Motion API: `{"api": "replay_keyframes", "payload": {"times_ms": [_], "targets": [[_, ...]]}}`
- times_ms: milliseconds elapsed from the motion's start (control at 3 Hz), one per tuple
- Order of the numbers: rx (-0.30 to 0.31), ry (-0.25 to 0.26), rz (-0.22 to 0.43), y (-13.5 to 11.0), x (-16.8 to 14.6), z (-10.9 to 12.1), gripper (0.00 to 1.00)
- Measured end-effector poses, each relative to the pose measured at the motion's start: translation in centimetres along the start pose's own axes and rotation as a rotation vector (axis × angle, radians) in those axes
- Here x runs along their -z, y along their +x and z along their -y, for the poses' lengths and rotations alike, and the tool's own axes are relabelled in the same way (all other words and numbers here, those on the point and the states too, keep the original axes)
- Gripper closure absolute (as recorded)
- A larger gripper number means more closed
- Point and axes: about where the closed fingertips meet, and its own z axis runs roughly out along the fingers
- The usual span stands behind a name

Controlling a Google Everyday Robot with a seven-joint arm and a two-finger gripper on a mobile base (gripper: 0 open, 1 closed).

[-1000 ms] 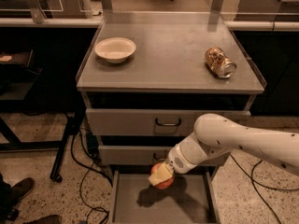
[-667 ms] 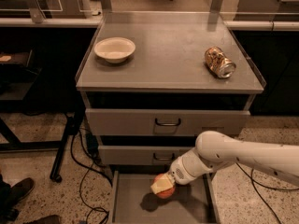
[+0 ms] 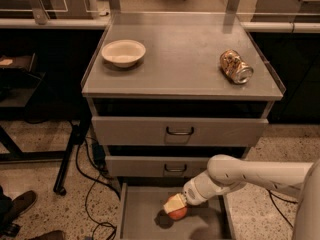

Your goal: Place apple into bottom drawer

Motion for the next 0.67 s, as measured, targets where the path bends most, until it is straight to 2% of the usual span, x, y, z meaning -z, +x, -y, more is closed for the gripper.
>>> {"api": "replay_keyframes", "payload": {"times_ms": [333, 667], "targets": [[0.000, 0.000, 0.000, 0.0, 0.0, 0.0, 1.00], [-0.074, -0.049, 0.052, 0.7, -2.8, 0.6, 1.00]]}}
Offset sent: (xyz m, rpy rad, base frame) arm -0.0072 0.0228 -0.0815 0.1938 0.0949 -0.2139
